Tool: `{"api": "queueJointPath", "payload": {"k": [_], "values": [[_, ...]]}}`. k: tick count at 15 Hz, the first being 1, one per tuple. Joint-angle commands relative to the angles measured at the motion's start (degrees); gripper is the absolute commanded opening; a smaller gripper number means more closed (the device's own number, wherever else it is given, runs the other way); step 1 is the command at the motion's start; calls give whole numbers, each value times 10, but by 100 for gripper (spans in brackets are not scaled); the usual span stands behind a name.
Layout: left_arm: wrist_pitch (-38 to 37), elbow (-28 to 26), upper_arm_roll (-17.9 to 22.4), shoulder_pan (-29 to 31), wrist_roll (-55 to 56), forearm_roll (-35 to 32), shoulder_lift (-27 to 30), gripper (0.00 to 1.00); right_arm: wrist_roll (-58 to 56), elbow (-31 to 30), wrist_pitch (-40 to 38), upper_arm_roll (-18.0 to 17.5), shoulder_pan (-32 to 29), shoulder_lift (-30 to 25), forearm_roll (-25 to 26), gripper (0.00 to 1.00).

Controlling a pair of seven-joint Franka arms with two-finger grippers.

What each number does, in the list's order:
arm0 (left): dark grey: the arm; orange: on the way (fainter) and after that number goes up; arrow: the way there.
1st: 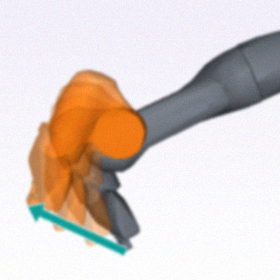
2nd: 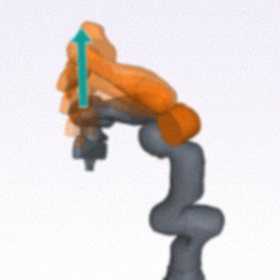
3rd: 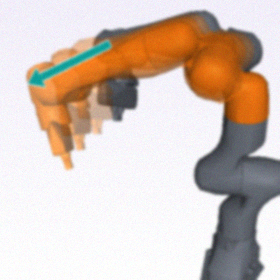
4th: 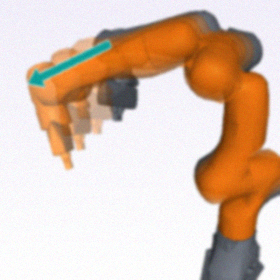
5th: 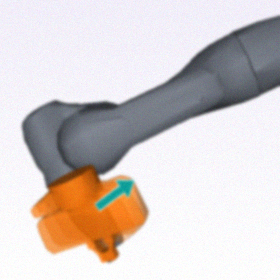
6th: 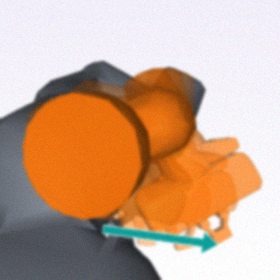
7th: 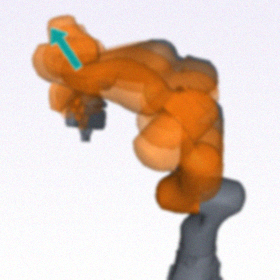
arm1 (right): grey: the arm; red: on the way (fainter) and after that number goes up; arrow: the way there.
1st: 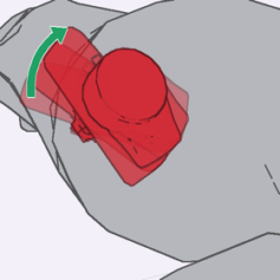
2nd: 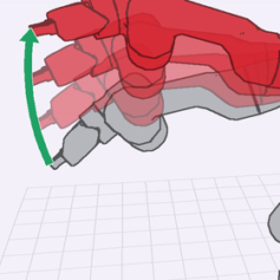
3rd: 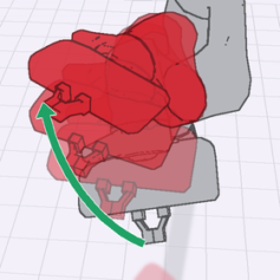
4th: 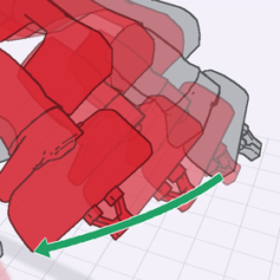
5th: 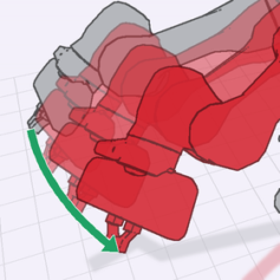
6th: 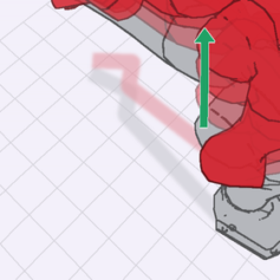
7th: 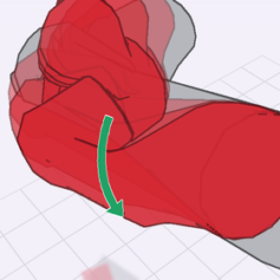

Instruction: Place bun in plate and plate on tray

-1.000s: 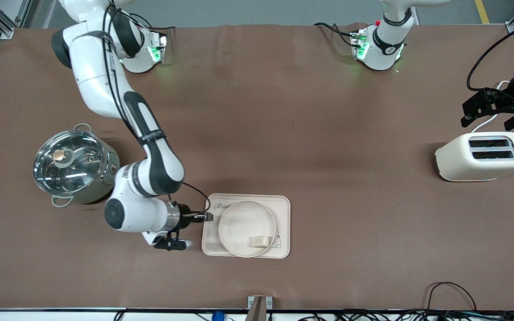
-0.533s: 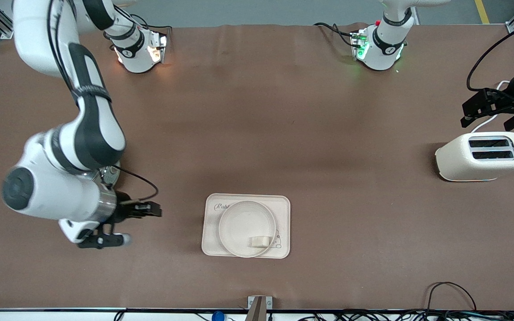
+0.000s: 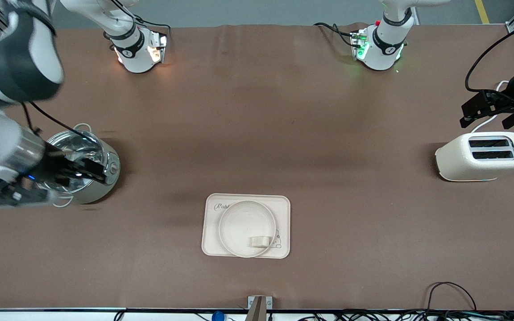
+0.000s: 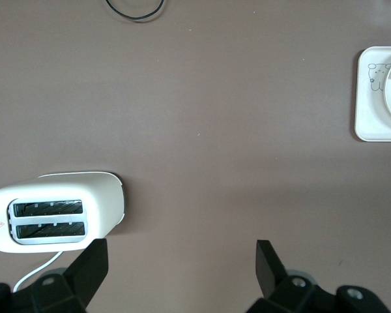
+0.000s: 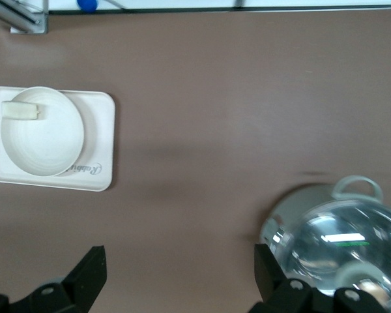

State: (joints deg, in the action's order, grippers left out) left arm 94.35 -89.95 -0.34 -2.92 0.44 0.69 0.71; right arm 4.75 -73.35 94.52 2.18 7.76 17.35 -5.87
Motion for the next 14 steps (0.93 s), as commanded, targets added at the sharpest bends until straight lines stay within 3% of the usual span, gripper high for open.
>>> {"api": "queueJointPath", "payload": {"k": [1,5,7,9,14], "values": [[-12,11,-4,4,5,8,-2,100,-9,-143,2,27,-11,-136,9,100],[-12,11,-3,3,5,7,-2,100,-24,-182,-41,82,8,-198,44,100],[-12,11,-3,4,5,7,-2,100,-102,-209,-42,119,14,-221,47,100],[-12,11,-3,4,0,7,-3,100,-108,-234,-40,122,13,-238,47,100],[-12,14,-2,4,5,5,-3,100,-107,-218,-43,121,13,-232,47,100]]}}
